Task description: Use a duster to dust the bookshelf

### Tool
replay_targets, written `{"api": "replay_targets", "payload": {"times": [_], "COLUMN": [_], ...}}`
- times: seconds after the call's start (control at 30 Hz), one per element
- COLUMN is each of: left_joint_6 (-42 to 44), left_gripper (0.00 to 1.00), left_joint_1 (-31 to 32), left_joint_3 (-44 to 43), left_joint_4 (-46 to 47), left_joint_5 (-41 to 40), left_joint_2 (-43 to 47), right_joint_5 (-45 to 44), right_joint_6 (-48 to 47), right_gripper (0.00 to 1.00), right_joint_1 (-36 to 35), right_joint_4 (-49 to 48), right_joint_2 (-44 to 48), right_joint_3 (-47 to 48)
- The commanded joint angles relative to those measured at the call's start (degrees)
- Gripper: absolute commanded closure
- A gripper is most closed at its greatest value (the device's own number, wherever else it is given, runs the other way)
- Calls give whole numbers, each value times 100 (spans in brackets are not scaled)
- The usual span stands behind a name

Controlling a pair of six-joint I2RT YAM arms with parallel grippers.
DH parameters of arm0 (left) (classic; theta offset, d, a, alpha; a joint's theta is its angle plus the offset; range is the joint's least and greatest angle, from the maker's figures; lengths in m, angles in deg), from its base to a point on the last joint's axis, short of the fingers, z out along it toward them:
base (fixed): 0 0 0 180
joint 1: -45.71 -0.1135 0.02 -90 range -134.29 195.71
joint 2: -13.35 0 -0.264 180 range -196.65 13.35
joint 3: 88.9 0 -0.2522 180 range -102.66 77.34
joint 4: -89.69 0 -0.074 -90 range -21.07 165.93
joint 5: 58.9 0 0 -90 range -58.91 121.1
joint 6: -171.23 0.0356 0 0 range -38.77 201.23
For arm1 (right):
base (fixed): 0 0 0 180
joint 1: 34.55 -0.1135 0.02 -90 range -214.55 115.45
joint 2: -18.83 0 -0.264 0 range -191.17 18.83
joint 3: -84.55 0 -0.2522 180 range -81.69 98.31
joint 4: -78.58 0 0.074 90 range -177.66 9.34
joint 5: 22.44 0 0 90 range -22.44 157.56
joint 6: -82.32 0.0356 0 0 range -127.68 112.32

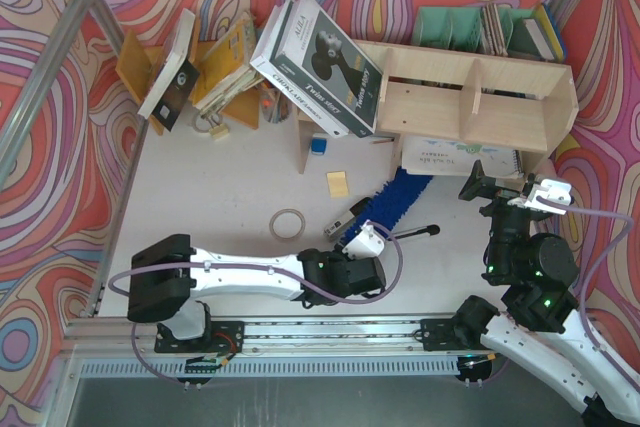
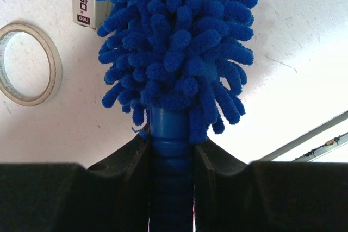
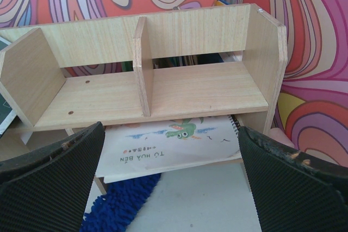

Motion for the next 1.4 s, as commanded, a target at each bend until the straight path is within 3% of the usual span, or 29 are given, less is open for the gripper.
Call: {"api": "replay_targets", "payload": {"times": [0.0, 0.4, 1.07, 1.37], "left_joint_6": [146, 388, 784, 1429], "left_gripper": [100, 100, 100, 100], "left_joint_1": [-25, -30, 3, 294], "left_joint_3": [-216, 157, -88, 646], "left_joint_4": [-45, 430, -28, 772], "left_joint_5": [-155, -625, 128, -28], "left_joint_2": [172, 1166, 249, 1348], "right_joint_5": [-44, -53, -55, -64], "right_joint_6": [-48, -47, -61, -66], "right_gripper": [1, 1, 1, 1], "right_joint_1": [29, 31, 31, 31], "right_joint_4": [-63, -59, -90, -90], "right_joint_2": [40, 72, 67, 63], "right_joint_3": [15, 5, 17, 23]}}
